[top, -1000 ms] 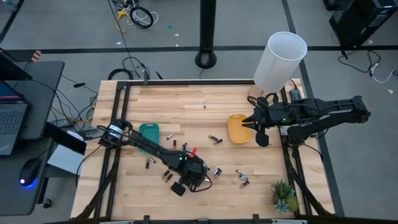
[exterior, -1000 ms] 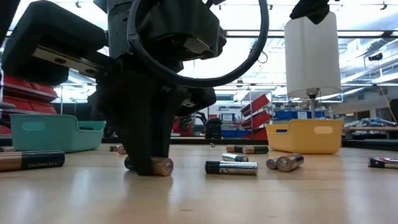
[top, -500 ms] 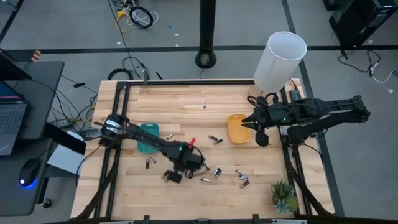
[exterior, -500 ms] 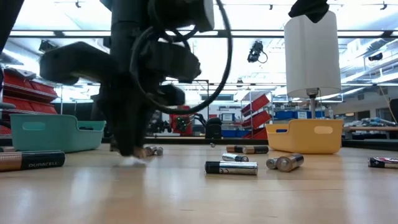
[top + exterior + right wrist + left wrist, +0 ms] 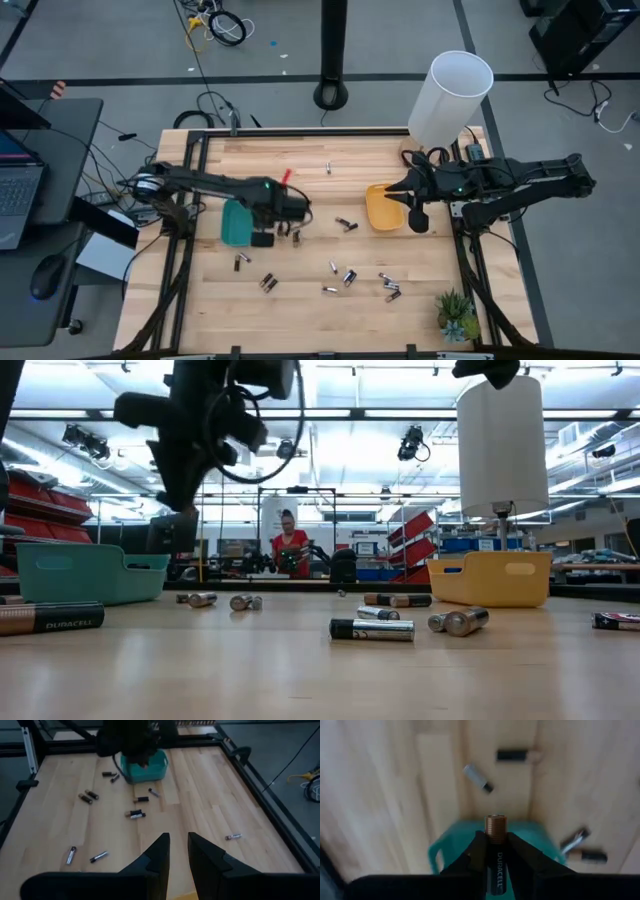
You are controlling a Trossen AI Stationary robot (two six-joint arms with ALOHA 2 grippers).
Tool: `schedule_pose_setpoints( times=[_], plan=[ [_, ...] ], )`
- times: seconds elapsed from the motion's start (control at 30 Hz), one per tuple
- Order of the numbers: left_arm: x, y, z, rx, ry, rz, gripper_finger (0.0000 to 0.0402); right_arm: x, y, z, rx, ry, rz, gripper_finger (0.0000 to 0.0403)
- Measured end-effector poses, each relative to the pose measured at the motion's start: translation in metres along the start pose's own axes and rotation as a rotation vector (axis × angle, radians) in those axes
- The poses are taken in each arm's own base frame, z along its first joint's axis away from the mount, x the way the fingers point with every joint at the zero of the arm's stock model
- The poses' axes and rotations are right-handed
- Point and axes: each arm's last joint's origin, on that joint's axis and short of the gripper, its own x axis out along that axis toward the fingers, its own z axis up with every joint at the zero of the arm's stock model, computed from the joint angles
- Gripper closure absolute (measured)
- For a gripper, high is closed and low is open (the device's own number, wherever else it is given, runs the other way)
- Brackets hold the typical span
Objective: Sort batteries
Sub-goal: Put the black battery into the green bin
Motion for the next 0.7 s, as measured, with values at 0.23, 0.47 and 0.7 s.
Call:
schedule_pose_setpoints(
  times=[0.23,0.47,0.7],
  plan=[
    [0.009,0.025,-0.013,-0.048,0.122,-0.062,0.0340,0.000,0.000,0.001,0.004,-0.013,0.001,0.0326],
    [0.055,0.017,-0.037,-0.125,0.242,-0.121,0.0332,-0.001,0.002,0.004,0.025,-0.043,0.013,0.0326],
    [0.048,0.018,-0.048,-0.243,0.136,-0.114,0.0270,-0.001,0.002,0.005,0.020,-0.048,0.009,0.0326]
  ],
)
